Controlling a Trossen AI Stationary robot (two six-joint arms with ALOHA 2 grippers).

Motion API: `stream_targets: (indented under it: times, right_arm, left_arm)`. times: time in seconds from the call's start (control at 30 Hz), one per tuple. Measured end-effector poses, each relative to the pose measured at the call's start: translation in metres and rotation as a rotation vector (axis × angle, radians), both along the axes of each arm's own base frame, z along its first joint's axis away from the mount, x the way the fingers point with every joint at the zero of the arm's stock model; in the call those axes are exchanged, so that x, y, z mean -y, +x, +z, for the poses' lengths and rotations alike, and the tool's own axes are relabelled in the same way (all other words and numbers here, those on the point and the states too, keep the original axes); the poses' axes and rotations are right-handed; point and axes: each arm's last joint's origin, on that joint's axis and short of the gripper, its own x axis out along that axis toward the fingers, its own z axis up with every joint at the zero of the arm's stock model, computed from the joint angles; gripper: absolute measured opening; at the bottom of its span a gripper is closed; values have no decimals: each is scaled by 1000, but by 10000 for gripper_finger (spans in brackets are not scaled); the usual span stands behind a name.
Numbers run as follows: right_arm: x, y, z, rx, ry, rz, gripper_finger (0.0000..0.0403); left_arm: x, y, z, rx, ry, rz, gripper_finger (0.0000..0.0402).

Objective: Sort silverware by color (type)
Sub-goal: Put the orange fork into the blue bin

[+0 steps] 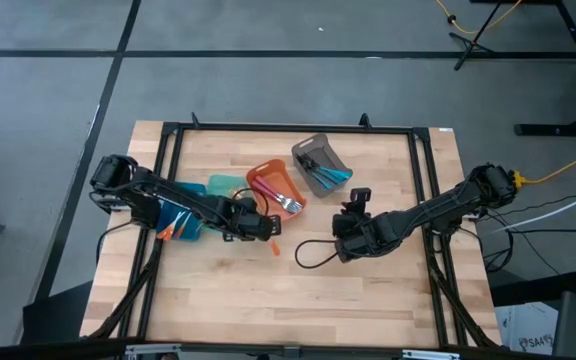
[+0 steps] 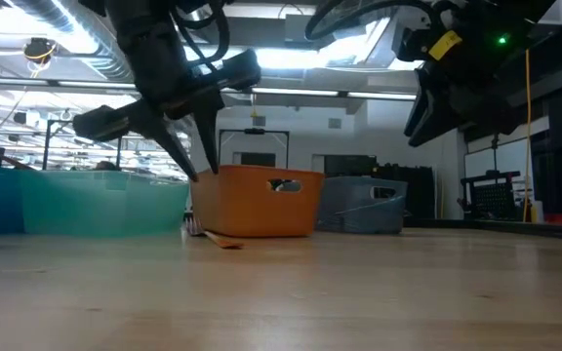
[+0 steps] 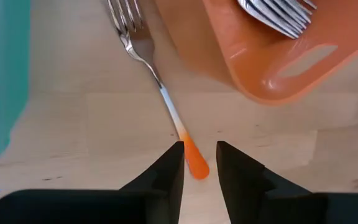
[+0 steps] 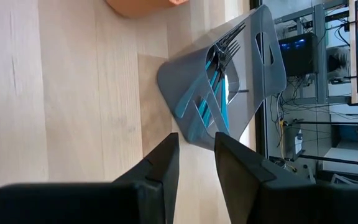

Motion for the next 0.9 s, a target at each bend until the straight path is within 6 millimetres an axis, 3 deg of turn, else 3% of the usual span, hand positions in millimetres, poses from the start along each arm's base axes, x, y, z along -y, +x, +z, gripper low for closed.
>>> stream_targets:
  times: [0.37,0.6,0.7,0.9]
  right_arm:
    - [-1,2,0,19,8,0,104]
    - [-1,2,0,15,12,3,104]
    - [-1,2,0,13,17,4,104]
    - [-1,2,0,11,22,5,104]
  left_arm:
    - [1,1,-13,15,-2,54,87]
    - [10,19,-37,53,-80,36,87]
    - [11,17,-54,-26,-93,28,87]
    - [11,18,-53,-13,-79,58,87]
